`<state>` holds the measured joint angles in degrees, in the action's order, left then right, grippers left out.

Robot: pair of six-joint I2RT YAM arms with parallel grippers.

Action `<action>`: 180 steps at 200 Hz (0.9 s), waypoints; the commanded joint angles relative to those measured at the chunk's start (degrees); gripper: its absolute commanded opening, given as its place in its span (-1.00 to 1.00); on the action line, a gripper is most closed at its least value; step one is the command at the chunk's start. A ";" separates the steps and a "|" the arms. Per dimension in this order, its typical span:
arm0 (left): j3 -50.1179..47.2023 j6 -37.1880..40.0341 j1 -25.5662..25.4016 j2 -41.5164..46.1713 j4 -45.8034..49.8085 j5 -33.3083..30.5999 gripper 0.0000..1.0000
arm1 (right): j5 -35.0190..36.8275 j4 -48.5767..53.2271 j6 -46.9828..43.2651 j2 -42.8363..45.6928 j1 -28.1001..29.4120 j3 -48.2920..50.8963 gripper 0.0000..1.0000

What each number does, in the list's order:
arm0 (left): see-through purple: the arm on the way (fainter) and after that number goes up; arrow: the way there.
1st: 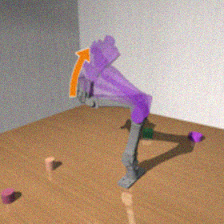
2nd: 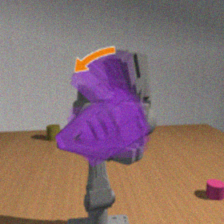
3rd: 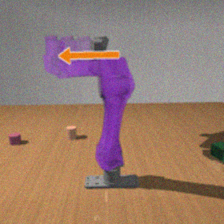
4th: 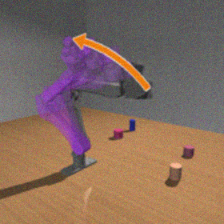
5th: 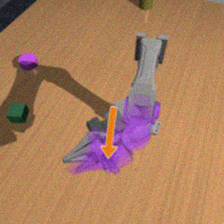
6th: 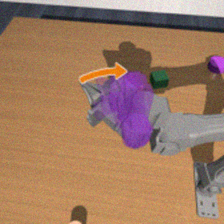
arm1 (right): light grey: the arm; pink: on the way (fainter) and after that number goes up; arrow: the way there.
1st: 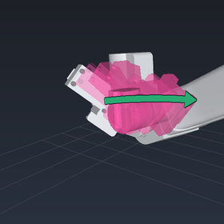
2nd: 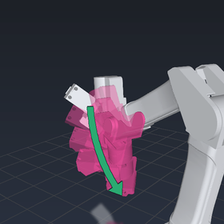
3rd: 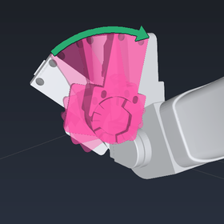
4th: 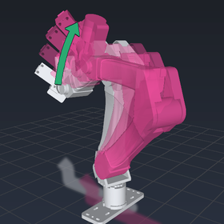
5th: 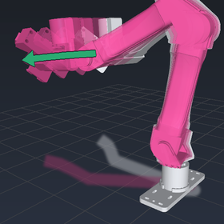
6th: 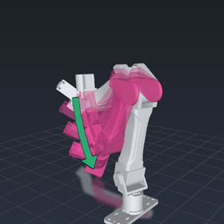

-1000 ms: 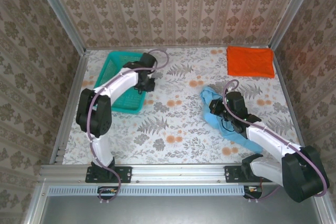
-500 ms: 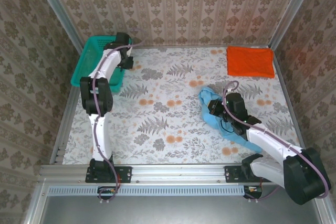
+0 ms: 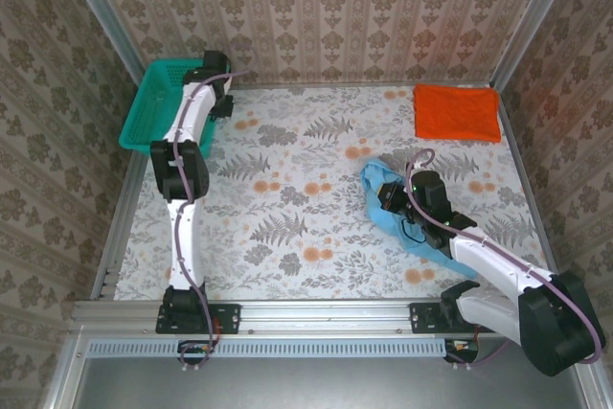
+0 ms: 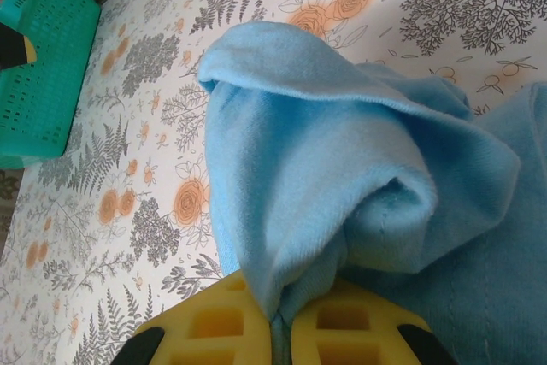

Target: Fold and stack the t-shirts

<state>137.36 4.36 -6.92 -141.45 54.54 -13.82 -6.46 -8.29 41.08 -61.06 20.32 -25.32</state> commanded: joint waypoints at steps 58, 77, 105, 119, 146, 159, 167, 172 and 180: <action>1.41 4.99 3.23 -2.01 0.46 -1.65 -0.45 | 1.45 -4.79 -1.36 1.47 0.86 1.85 -0.97; 2.38 5.32 3.23 -1.95 0.62 -1.76 -0.32 | 1.69 -5.18 -1.55 1.35 0.93 1.96 -0.96; 3.69 2.78 2.90 0.43 2.16 -1.35 0.42 | 2.06 -5.55 -1.97 0.38 1.21 1.77 -0.91; 3.79 0.65 2.11 3.70 3.19 -0.10 0.71 | 1.80 -5.37 -2.19 -0.11 1.20 1.35 -0.88; 1.50 -4.66 -1.60 13.13 4.38 3.08 1.00 | 2.09 -1.69 -3.20 0.95 1.32 -0.91 -0.88; -0.34 -7.55 -4.65 18.41 4.51 3.02 1.00 | 1.42 1.53 -3.15 2.64 1.85 -3.23 -0.88; -2.07 -9.27 -6.73 21.81 4.37 2.77 1.00 | 0.98 3.53 -3.52 3.88 2.93 -5.10 -0.90; -3.85 -10.38 -8.13 24.38 3.82 2.24 1.00 | 0.97 5.09 -4.10 4.52 3.93 -6.77 -0.90; -7.47 -12.42 -10.56 28.49 2.32 1.32 1.00 | 0.94 8.09 -5.45 5.21 5.94 -10.05 -0.90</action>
<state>134.76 -0.56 -10.74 -127.22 57.43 -12.69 -5.10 -6.09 38.79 -59.51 22.50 -26.92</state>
